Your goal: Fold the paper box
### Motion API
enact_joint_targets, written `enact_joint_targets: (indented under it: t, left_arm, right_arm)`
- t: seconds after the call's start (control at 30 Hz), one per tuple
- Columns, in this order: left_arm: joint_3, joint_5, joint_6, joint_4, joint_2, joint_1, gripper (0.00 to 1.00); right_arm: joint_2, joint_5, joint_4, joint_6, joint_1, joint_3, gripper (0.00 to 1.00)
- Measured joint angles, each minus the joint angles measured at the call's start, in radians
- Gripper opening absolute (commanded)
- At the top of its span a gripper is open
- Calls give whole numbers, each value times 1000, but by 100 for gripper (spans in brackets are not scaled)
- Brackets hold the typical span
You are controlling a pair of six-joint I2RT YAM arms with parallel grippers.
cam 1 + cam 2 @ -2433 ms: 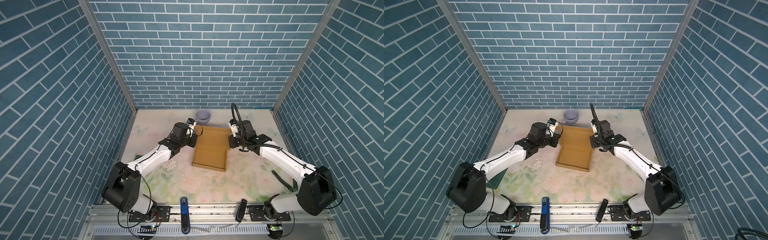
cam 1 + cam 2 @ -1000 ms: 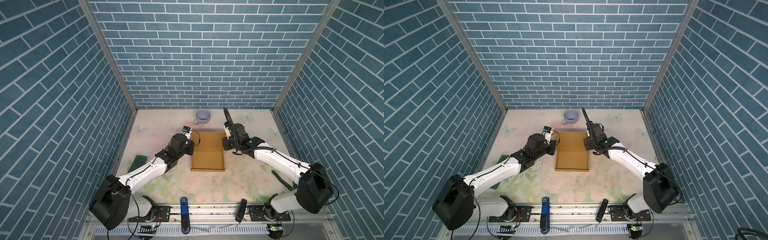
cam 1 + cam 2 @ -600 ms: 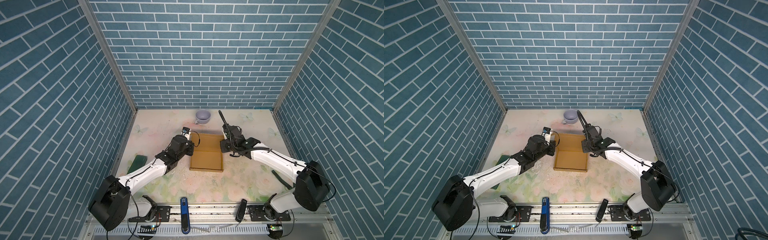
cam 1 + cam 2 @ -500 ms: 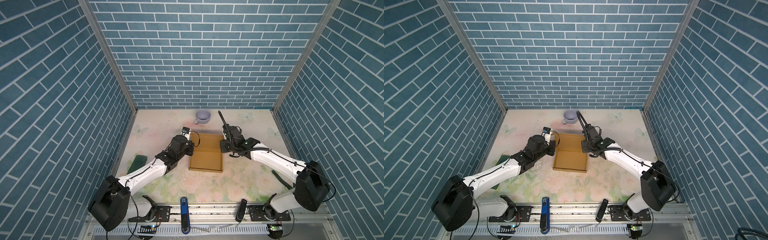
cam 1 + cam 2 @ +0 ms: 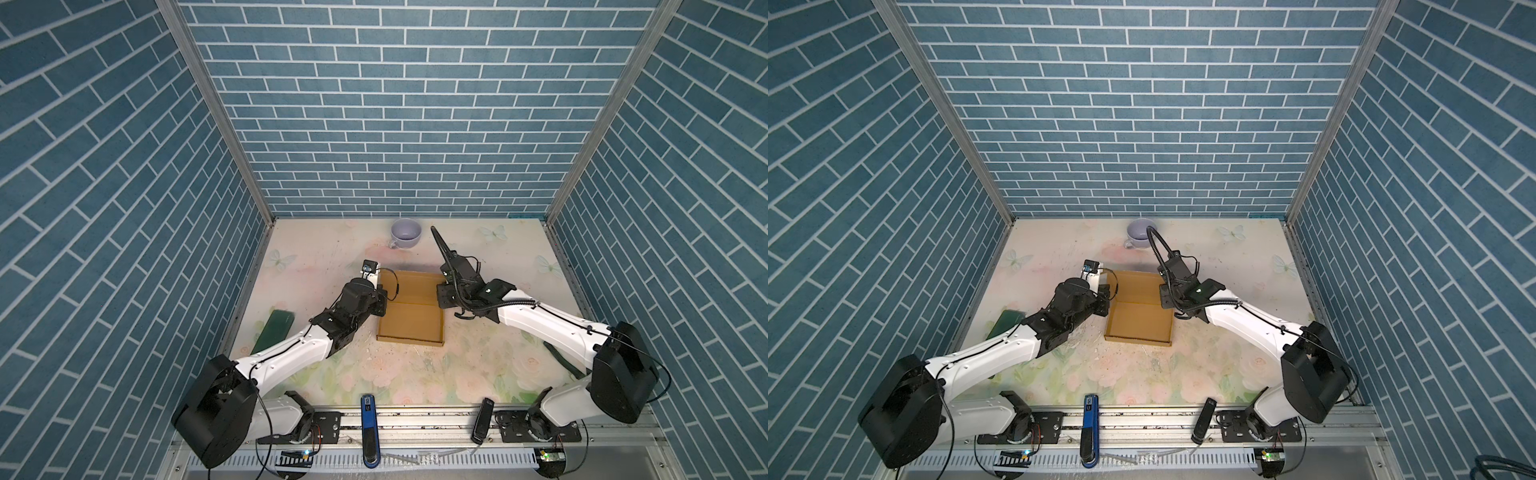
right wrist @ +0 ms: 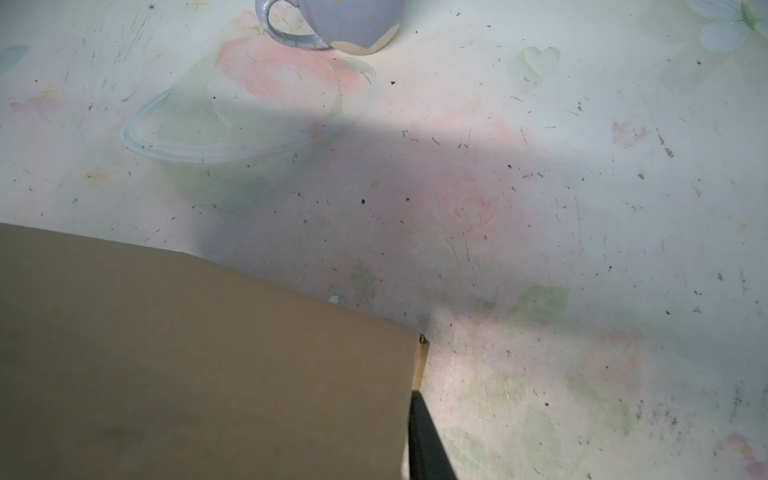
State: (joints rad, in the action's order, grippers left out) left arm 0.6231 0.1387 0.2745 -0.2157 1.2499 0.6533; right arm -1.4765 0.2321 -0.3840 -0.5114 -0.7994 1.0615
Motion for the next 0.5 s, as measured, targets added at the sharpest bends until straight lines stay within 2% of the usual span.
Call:
enact_joint_targets:
  t: [0.5]
  left_arm:
    - [-87, 16, 18, -72, -45, 11, 0]
  right_arm:
    - [11, 89, 77, -59, -74, -87, 12]
